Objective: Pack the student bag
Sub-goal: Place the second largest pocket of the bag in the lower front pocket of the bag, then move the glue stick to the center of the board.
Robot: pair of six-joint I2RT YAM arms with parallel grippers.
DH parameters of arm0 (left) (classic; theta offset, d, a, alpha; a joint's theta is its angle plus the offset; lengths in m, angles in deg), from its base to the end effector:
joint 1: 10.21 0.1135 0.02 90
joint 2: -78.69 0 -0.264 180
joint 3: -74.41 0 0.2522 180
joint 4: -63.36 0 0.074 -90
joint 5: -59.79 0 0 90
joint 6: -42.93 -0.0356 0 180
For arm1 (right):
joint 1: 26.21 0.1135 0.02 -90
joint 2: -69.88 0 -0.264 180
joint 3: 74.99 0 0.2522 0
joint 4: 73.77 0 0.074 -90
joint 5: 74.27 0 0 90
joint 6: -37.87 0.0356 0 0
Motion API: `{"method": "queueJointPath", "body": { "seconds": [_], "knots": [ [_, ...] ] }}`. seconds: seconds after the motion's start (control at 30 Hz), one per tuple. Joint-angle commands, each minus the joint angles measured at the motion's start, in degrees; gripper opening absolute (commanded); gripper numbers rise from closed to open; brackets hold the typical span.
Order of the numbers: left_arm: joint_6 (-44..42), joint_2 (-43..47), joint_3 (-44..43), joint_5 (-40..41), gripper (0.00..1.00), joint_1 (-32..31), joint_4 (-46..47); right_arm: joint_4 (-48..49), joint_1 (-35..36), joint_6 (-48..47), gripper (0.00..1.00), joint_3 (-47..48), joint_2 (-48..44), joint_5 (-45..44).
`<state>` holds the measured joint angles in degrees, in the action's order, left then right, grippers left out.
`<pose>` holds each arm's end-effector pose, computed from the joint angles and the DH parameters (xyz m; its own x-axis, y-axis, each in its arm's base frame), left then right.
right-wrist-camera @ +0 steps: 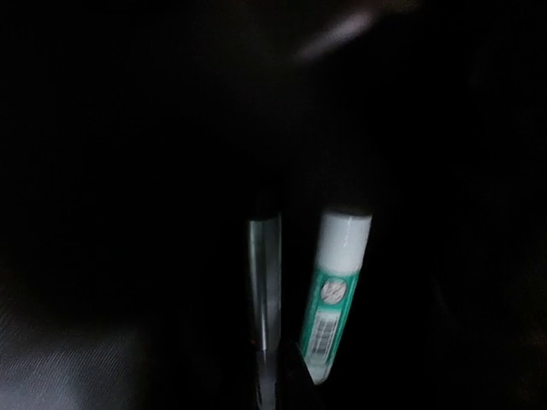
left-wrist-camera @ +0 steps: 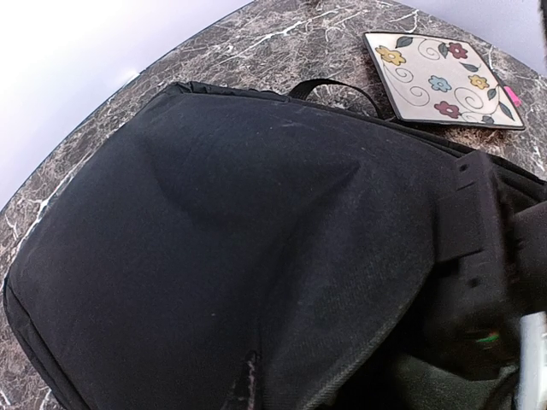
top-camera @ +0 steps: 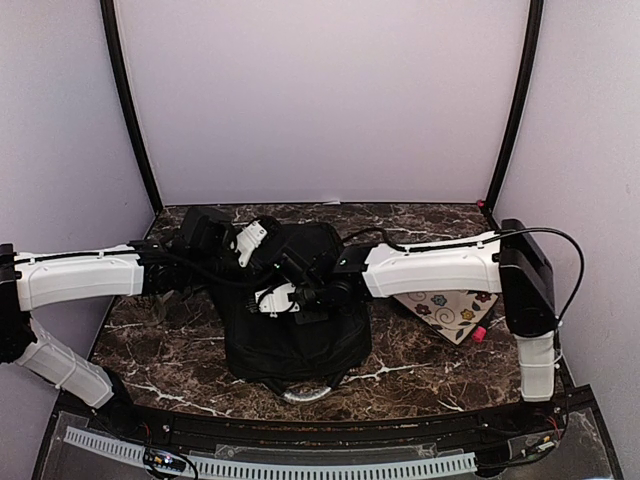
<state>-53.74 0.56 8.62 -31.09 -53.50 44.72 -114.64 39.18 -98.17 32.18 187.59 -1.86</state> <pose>0.2224 -0.2102 0.2615 -0.2914 0.4340 -0.8525 0.7340 0.6729 0.0917 0.2005 0.4119 0.2167 0.3414 -0.9024 -0.2629 -0.7814 -0.1170 -0.6130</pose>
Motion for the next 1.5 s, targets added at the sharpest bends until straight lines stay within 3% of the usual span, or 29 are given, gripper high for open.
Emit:
{"method": "queueJointPath", "body": {
  "seconds": [0.0, 0.07, 0.2, 0.37, 0.53, 0.73, 1.0, 1.27, 1.47],
  "knots": [
    [0.88, 4.04, -2.02, -3.45, 0.0, -0.13, 3.07, 10.48, 0.01, 1.0, 0.08, 0.04, 3.37, -11.21],
    [0.94, 4.08, -2.0, -3.55, 0.0, -0.17, 3.08, 17.34, 0.0, 1.45, 0.13, -1.42, 3.47, -16.06],
    [0.88, 4.36, -1.95, -3.5, 0.0, -0.12, 3.14, 28.91, 0.01, -1.22, 0.39, -5.65, 2.85, -21.29],
    [0.7, 4.81, -1.82, -3.13, 0.0, -0.06, 3.13, 31.91, 0.05, -2.18, 0.42, -7.24, 2.41, -24.42],
    [0.7, 4.91, -1.8, -3.09, 0.0, -0.05, 3.17, 18.43, 0.33, 3.97, 0.42, -4.02, -0.95, -18.18],
    [0.61, 5.0, -1.75, -2.63, 0.0, -0.05, 3.18, 3.82, 1.32, 13.67, 0.49, -3.1, -7.5, 0.0],
    [0.33, 4.83, -1.78, -1.95, 0.0, 0.13, 2.95, -8.94, 1.19, 13.68, 0.52, -7.4, -17.34, 22.34],
    [0.02, 4.64, -1.91, -1.56, 0.0, 0.52, 2.69, -15.86, -2.37, 9.98, 0.5, -17.14, -25.13, 30.53],
    [-0.41, 5.26, -1.89, -1.19, 0.0, 0.75, 2.45, -19.04, -10.41, 11.26, 0.47, -25.16, -34.21, 30.9]
  ]
}}
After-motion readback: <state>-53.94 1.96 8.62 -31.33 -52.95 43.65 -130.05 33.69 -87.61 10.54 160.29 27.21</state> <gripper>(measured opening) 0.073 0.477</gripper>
